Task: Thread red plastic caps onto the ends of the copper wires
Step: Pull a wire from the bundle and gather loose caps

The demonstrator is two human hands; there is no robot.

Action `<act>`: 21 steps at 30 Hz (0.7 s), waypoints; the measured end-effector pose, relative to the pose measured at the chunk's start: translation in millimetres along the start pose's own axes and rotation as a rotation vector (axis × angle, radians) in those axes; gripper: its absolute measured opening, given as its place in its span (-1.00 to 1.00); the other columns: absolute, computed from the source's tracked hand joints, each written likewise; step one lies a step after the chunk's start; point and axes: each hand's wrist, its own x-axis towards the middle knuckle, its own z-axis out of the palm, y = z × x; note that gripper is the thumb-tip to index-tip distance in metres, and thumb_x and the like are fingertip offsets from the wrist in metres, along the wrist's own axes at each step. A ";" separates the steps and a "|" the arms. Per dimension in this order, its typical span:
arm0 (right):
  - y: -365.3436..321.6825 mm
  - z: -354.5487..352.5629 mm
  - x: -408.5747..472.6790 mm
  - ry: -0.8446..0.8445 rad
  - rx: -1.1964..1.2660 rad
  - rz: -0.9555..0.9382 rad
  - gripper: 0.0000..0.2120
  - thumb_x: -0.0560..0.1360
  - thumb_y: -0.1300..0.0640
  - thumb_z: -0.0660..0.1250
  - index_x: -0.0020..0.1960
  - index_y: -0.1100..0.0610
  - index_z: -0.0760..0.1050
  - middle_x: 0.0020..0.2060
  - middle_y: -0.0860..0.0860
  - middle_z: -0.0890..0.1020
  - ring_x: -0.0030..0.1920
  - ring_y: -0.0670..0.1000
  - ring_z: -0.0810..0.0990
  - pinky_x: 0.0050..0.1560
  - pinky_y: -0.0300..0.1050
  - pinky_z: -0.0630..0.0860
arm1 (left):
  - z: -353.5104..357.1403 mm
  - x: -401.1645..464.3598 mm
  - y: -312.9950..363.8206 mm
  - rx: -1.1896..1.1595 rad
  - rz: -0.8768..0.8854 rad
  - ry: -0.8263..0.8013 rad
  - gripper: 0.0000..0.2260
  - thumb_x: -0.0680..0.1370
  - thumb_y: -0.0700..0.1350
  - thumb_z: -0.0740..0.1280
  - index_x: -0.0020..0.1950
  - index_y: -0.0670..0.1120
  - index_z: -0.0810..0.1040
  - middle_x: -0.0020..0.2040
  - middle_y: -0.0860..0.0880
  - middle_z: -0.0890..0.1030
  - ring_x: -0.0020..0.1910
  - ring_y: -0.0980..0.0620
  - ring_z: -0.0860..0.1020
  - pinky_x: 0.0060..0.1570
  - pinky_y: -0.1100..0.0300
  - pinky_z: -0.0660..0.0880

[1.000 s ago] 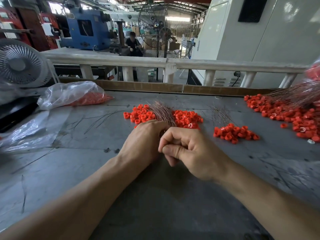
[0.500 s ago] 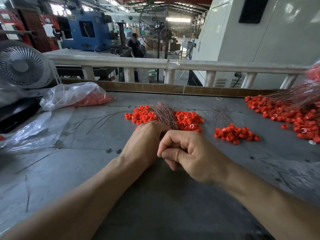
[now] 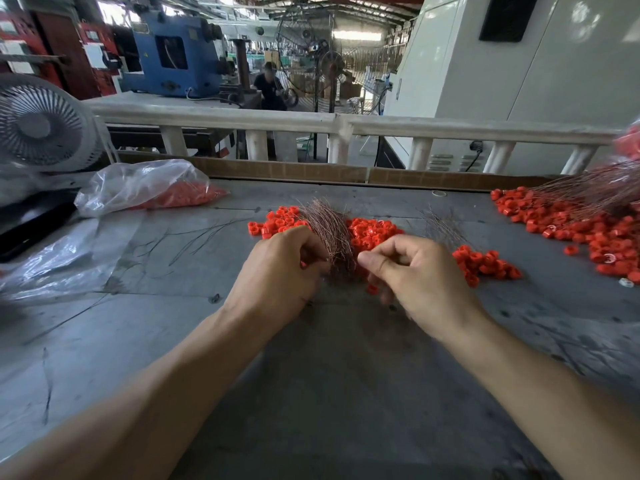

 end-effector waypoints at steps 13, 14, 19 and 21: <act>-2.8 23.7 1.3 -0.042 -0.367 0.084 -0.76 0.46 -0.11 0.45 -0.26 0.03 0.63 -0.44 -0.08 0.66 -0.48 -0.07 0.59 -0.41 -0.12 0.52 | 6.0 0.8 3.6 -0.041 -0.024 -0.090 -0.52 0.48 -0.16 0.51 0.33 0.17 0.51 -0.20 0.18 0.67 -0.24 0.26 0.59 -0.12 0.12 0.62; -2.8 23.6 1.8 -0.019 -0.390 0.081 -0.77 0.47 -0.10 0.44 -0.26 0.01 0.62 -0.44 -0.11 0.66 -0.49 -0.10 0.58 -0.42 -0.15 0.51 | 6.5 1.0 3.5 -0.034 -0.012 -0.100 -0.49 0.48 -0.17 0.51 0.37 0.16 0.50 -0.19 0.18 0.66 -0.25 0.26 0.59 -0.12 0.12 0.63; -2.5 26.0 5.3 0.028 -0.383 0.055 -0.73 0.52 -0.03 0.43 -0.32 0.05 0.58 -0.44 -0.02 0.65 -0.41 -0.02 0.62 -0.36 -0.09 0.54 | 11.0 3.5 2.1 -0.034 0.012 -0.106 -0.49 0.48 -0.19 0.49 0.38 0.15 0.52 -0.18 0.24 0.65 -0.23 0.32 0.57 -0.21 0.32 0.53; -2.9 26.9 7.0 0.028 -0.385 0.033 -0.72 0.53 -0.02 0.43 -0.31 0.06 0.59 -0.39 0.00 0.67 -0.32 0.04 0.64 -0.29 -0.04 0.56 | 13.1 3.5 2.2 -0.049 0.021 -0.099 -0.49 0.47 -0.19 0.49 0.36 0.17 0.51 -0.18 0.24 0.65 -0.20 0.33 0.57 -0.25 0.36 0.48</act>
